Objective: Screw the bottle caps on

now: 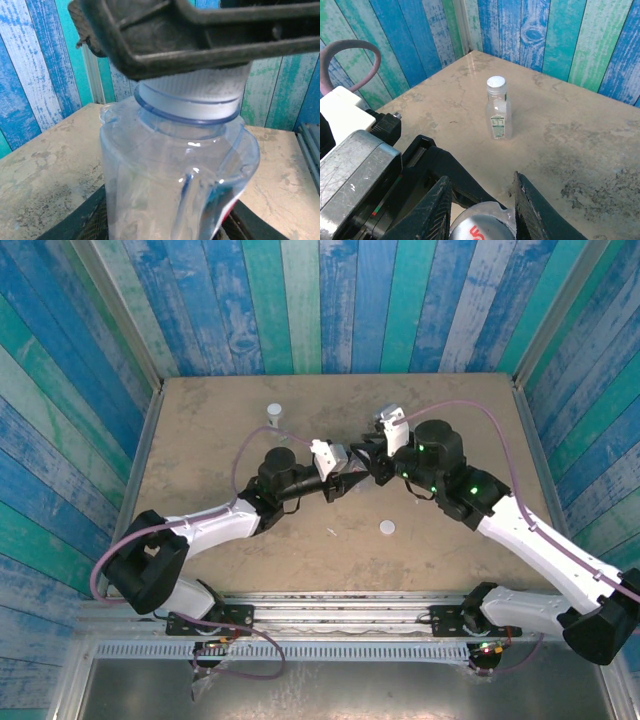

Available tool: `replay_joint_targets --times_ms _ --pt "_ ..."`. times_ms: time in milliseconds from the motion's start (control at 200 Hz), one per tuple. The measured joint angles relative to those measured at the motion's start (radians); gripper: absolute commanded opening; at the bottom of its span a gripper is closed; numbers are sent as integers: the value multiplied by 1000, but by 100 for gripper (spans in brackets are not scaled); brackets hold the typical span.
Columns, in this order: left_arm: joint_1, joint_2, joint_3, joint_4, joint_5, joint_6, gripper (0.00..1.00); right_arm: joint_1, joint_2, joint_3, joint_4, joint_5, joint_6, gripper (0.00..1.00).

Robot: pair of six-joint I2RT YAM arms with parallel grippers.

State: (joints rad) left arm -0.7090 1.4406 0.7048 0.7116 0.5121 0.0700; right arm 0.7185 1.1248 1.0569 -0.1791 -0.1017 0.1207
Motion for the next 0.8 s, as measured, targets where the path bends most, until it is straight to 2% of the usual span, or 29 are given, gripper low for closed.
replay_joint_targets --times_ms 80,155,531,656,796 --pt "2 0 0 1 23 4 70 -7 0 2 -5 -16 0 4" --pt "2 0 2 6 43 -2 76 -13 0 2 -23 -31 1 4" --pt "2 0 5 14 94 -3 73 -18 2 2 -60 -72 43 4" --pt "2 0 5 18 107 -10 77 -22 1 2 -53 -90 58 5" --pt "2 6 5 21 116 -18 70 -23 1 7 -51 -101 66 5"
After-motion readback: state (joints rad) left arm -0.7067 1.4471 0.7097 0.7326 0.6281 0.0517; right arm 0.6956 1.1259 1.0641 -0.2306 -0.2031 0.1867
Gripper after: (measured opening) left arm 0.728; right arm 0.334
